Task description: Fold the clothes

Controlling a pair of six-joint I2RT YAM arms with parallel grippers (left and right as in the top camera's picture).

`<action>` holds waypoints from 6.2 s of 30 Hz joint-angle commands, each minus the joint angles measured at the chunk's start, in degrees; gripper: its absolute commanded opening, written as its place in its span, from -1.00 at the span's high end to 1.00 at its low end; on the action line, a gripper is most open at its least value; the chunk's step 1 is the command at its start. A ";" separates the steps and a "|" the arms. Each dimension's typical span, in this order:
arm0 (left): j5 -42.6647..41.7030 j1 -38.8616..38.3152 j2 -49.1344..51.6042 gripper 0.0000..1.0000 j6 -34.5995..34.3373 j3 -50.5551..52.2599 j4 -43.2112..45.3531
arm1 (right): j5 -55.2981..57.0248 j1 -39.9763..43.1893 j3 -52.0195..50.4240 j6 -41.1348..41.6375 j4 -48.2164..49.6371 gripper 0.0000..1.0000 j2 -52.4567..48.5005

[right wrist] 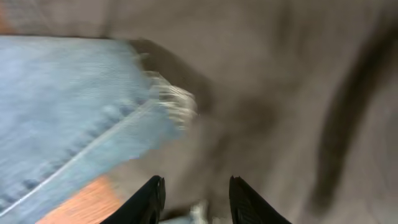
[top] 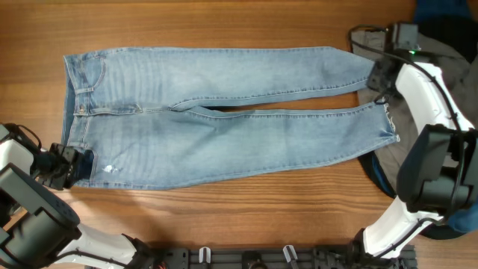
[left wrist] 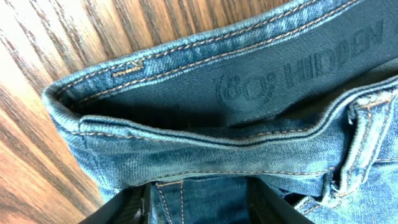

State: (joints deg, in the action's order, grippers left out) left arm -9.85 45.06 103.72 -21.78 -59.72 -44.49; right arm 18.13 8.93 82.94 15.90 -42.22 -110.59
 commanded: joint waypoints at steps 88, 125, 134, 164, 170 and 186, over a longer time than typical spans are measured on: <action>0.52 0.15 -16.28 -1.00 -8.83 -0.28 -14.01 | -34.51 5.40 -6.43 12.09 -30.21 -1.00 18.36; 5.95 4.57 -7.56 -0.56 -13.84 12.79 14.38 | -33.64 5.40 -24.90 18.58 -24.92 -0.99 29.49; 2.34 4.55 -5.44 0.54 -11.63 12.79 15.39 | -33.40 5.40 -24.90 18.58 -24.61 -1.00 29.49; 1.99 4.57 -5.46 0.92 -11.65 12.79 8.04 | -17.55 5.40 -25.31 30.99 -22.97 -0.99 29.44; 1.99 4.57 -5.46 0.92 -11.63 12.79 8.04 | -13.53 5.40 -27.04 31.01 -15.50 -0.95 29.44; 1.99 4.57 -5.46 0.90 -11.61 12.79 7.67 | -5.68 5.40 -27.21 30.60 -8.50 -0.48 20.41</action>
State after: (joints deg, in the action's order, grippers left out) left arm -7.60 49.67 96.01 -34.13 -49.10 -34.54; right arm 10.61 14.09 56.16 46.26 -51.09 -86.37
